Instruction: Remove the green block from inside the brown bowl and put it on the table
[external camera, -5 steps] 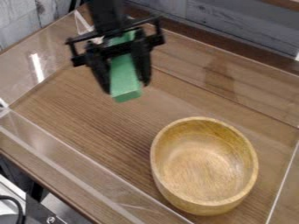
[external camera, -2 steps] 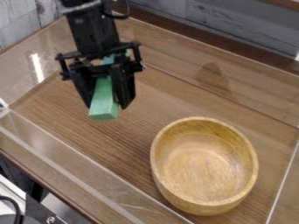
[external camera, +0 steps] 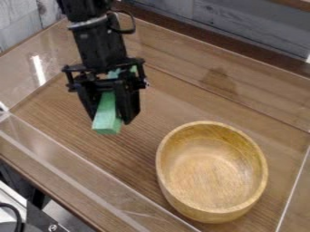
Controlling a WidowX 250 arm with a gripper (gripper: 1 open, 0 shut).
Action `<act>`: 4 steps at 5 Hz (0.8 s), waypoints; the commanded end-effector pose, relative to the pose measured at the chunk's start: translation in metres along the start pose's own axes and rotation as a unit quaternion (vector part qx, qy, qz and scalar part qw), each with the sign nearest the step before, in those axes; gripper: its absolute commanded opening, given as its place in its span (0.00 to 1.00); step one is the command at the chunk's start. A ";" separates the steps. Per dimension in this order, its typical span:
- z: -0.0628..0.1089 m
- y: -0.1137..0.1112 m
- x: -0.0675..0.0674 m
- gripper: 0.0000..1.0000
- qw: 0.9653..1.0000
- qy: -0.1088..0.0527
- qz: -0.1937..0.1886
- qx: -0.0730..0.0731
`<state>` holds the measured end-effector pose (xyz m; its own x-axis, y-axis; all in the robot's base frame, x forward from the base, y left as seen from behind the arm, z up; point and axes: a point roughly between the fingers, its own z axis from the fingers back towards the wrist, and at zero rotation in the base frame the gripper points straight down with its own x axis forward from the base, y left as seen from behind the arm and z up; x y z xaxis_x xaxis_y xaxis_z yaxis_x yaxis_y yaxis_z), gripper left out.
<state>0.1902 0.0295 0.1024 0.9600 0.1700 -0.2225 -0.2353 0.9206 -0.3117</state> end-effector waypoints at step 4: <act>-0.003 0.005 0.009 0.00 0.999 -0.011 -0.050 0.002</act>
<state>0.1935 0.0316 0.0910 0.9758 0.0842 -0.2019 -0.1489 0.9318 -0.3309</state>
